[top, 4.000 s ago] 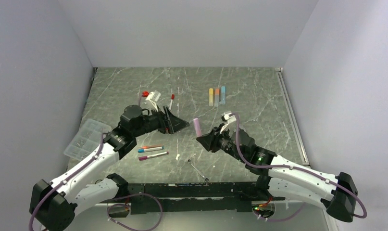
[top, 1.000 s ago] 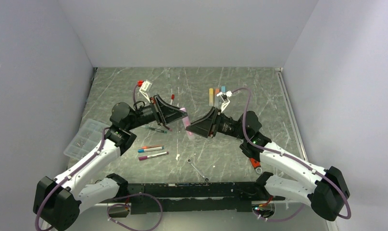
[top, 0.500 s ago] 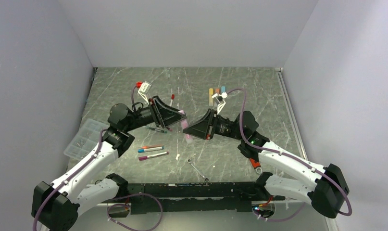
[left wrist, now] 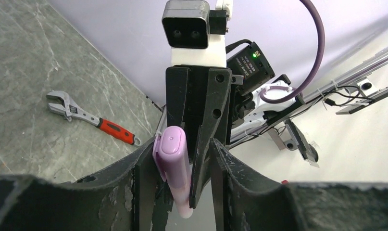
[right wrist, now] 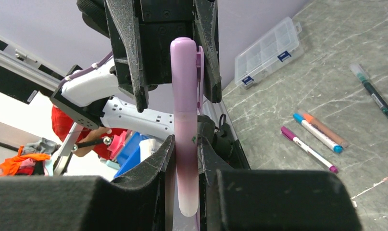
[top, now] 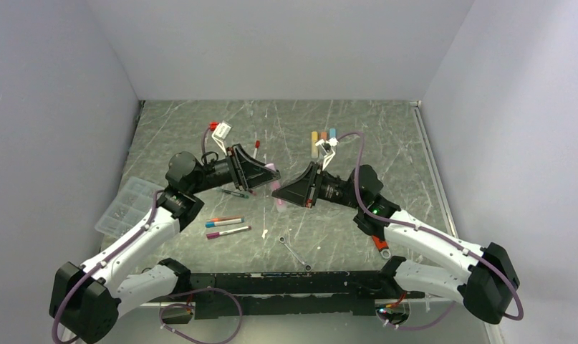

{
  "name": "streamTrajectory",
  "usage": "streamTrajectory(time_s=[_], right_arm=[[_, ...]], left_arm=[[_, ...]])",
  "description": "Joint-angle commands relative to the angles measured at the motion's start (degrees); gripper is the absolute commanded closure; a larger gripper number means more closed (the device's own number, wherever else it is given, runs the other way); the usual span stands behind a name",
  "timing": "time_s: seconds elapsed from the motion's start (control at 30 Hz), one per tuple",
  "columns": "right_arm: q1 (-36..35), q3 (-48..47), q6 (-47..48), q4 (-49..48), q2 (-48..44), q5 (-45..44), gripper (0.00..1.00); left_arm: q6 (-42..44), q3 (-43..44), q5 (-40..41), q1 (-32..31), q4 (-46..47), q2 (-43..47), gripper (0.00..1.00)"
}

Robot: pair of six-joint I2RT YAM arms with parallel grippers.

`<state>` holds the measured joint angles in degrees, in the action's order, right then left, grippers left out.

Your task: Open the pen caps

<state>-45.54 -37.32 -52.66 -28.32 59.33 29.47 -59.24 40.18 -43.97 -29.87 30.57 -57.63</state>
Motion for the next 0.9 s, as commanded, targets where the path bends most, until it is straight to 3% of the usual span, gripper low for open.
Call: streamTrajectory(time_s=[0.0,0.1,0.27,0.33,0.6,0.87], right_arm=[[0.01,-0.63,0.72,-1.82,-0.16,-1.7,1.0],[0.01,-0.36,0.69,-1.9,-0.46,-2.67,1.0],[0.01,-0.17,0.4,-2.08,-0.53,-3.46,1.0],[0.01,0.14,0.2,-2.34,-0.49,-3.65,1.0],[-1.33,1.95,4.76,3.73,-3.26,-5.93,1.0],[-2.19,4.28,4.57,7.17,-9.51,-10.87,1.0]], left_arm=[[0.45,0.77,-2.0,-0.62,1.71,0.48,0.54],[0.58,0.73,-2.33,-0.67,1.56,0.43,0.6],[0.1,0.38,-2.62,-0.81,2.53,0.23,0.84],[-0.03,0.29,-2.64,-0.84,2.94,0.12,0.99],[1.44,3.78,8.46,2.34,-1.85,2.65,1.0],[-3.77,10.3,8.16,4.38,11.33,-5.75,1.0]])
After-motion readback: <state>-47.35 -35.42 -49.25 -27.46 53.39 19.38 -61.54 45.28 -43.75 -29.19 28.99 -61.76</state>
